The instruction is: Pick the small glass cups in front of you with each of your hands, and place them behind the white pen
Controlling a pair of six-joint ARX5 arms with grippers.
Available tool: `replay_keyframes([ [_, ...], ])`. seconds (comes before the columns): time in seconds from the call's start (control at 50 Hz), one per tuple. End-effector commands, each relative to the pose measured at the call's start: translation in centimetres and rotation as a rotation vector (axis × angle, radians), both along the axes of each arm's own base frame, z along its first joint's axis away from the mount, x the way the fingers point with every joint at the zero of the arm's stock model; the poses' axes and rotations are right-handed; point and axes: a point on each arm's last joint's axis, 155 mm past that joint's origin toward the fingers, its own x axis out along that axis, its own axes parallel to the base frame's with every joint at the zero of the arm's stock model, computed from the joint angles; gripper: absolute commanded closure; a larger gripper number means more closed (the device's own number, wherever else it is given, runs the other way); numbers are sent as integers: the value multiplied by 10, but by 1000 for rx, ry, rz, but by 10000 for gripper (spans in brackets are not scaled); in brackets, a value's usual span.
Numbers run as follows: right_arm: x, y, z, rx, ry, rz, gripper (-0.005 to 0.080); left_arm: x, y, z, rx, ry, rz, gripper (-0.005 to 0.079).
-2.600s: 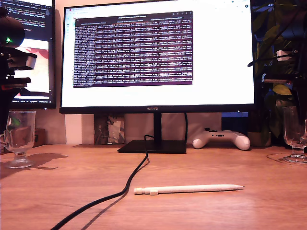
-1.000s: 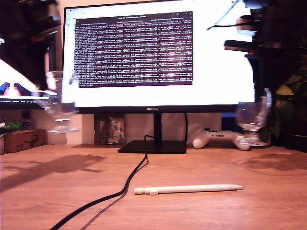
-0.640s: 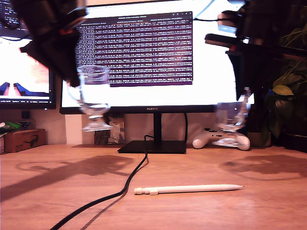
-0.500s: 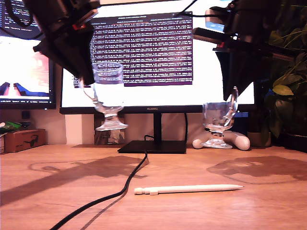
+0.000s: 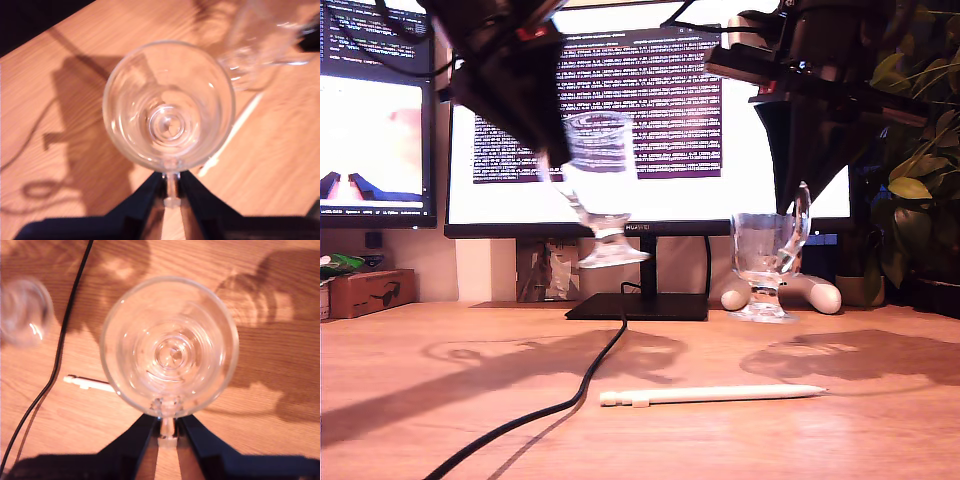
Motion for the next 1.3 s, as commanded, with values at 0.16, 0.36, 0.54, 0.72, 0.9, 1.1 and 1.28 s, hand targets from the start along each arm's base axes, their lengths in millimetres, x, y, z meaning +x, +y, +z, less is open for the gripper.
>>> replay_keyframes([
  [0.16, -2, 1, -5, 4, -4, 6, 765, -3, -10, -12, 2, 22, -19, 766],
  [0.36, -2, 1, -11, 4, -5, 6, 765, -5, -9, -29, 15, 41, -19, 766],
  [0.54, 2, 4, -11, 14, -21, 5, 765, -7, -10, -38, 13, 53, -22, 766],
  [0.72, 2, 6, -17, 6, -6, 12, 765, -4, -18, -36, -14, 42, -29, 766],
  [0.9, 2, 12, -26, -3, 9, 25, 765, -1, -24, -35, -42, 41, -31, 766],
  [1.1, 1, 17, -31, -8, 16, 37, 765, -4, -32, -45, -47, 69, -45, 766],
  [1.28, 1, 16, -31, -9, 16, 37, 765, -4, -35, -54, -36, 84, -51, 766],
])
